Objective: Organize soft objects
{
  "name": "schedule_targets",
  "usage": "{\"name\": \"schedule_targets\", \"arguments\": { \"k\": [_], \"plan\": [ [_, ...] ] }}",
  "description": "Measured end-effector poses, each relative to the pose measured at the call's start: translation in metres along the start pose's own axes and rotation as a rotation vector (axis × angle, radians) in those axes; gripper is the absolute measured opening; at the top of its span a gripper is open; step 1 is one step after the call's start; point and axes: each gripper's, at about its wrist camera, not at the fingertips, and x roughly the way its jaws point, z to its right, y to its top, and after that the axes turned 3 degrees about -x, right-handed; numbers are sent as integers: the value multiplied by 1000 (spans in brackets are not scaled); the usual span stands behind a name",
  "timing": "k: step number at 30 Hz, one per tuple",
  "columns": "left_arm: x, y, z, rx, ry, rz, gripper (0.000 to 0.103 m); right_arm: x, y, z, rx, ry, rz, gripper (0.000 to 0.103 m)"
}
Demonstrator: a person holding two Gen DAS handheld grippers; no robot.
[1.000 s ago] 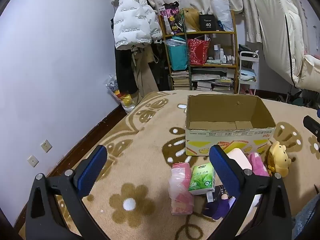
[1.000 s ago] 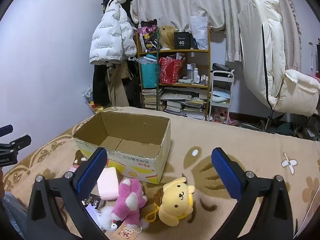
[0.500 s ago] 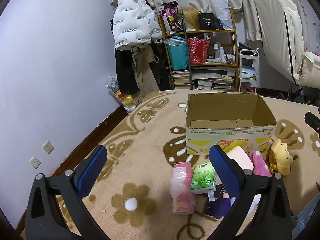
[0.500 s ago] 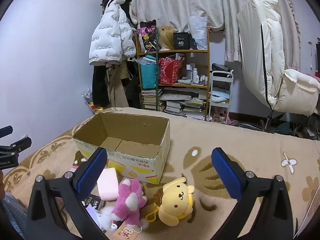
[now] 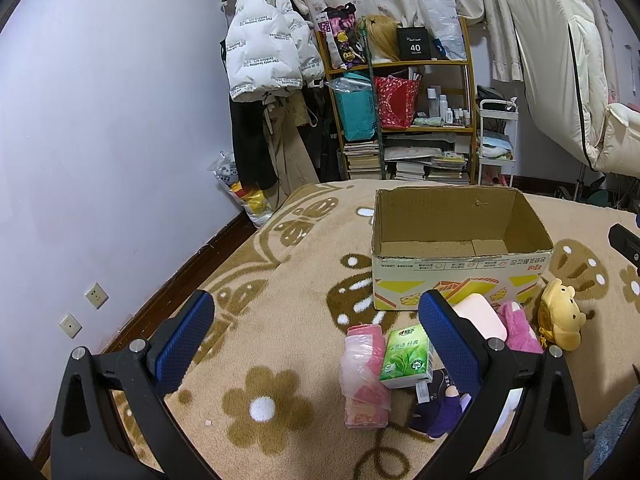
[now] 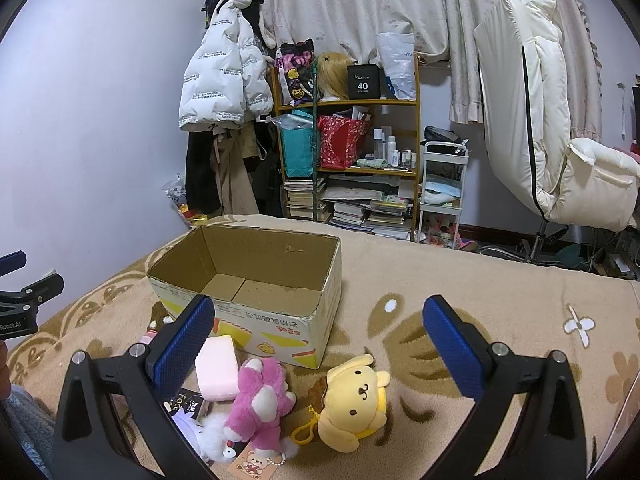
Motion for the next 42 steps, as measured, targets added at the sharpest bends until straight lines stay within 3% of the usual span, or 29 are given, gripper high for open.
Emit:
{"name": "schedule_targets", "arguments": {
  "k": [42],
  "plan": [
    [-2,0,3,6,2,2,101,1,0,-4,0,2,2,103]
  ]
}}
